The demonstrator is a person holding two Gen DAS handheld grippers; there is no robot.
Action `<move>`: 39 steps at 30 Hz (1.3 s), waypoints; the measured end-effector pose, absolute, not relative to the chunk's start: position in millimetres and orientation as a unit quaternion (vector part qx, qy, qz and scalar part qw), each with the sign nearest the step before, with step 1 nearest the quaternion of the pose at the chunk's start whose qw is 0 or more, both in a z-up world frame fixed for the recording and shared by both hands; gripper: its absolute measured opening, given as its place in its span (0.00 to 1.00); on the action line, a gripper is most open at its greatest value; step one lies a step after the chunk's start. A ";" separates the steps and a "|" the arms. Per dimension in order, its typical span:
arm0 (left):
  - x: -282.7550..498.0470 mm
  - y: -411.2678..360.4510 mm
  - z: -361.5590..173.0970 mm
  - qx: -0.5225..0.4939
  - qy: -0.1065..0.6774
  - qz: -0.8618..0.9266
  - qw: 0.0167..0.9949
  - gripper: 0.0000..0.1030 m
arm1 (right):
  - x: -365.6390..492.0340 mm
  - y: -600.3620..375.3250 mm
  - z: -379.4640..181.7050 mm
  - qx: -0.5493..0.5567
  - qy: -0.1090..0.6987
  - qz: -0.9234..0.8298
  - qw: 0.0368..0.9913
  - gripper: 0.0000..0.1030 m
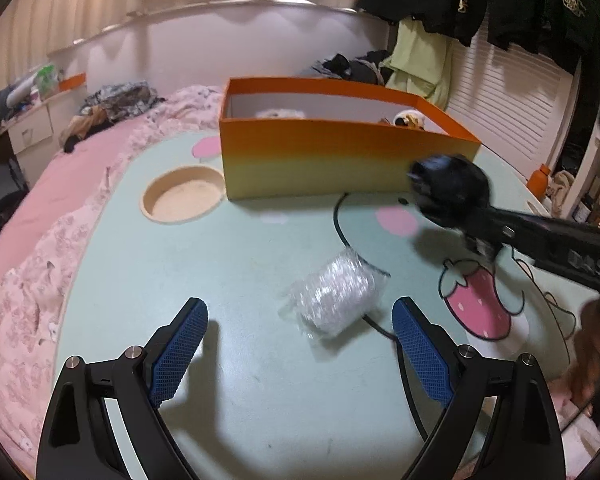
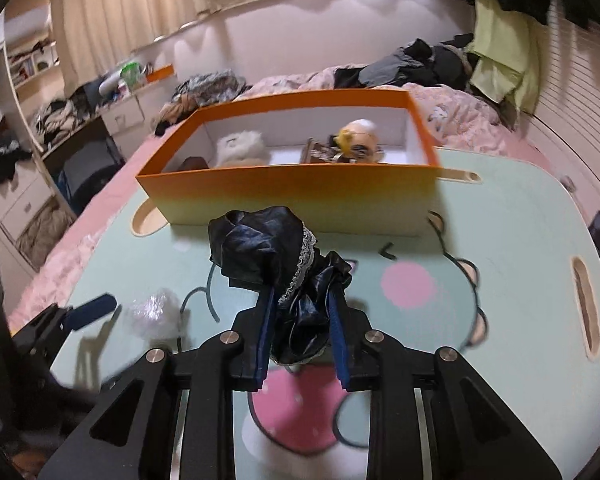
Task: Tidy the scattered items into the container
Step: 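Grasp the black lace cloth with the right gripper, then grasp the clear plastic bag with the left gripper, then drop the plastic bag into the box with the left gripper while right drops the lace cloth in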
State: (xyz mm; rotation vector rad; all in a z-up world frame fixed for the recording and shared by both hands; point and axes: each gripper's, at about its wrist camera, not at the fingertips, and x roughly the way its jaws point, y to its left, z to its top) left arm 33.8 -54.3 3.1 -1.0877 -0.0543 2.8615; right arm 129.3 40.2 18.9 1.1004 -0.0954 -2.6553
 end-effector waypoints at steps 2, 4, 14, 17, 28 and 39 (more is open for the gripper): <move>29.7 -52.9 3.6 -0.364 -0.018 0.930 0.046 0.91 | 135.4 44.6 18.7 0.376 -0.040 -0.917 0.129 0.26; 26.4 -50.9 3.9 -0.369 -0.017 0.928 0.052 0.83 | 137.2 47.9 17.0 0.377 -0.047 -0.916 0.128 0.26; 31.3 -43.9 11.2 -0.358 0.001 0.927 0.109 0.34 | 136.4 54.0 15.2 0.379 -0.065 -0.915 0.122 0.26; 30.5 -43.1 33.2 -0.332 0.001 0.936 0.114 0.34 | 134.4 53.5 20.6 0.375 -0.062 -0.916 0.125 0.26; -55.1 -47.5 94.8 -0.308 -0.032 0.945 0.105 0.34 | 79.3 41.9 73.0 0.342 -0.048 -0.930 0.123 0.26; -108.7 -45.2 87.4 -0.341 -0.002 0.938 0.062 0.64 | 6.1 36.7 60.6 0.392 -0.039 -0.917 0.065 0.44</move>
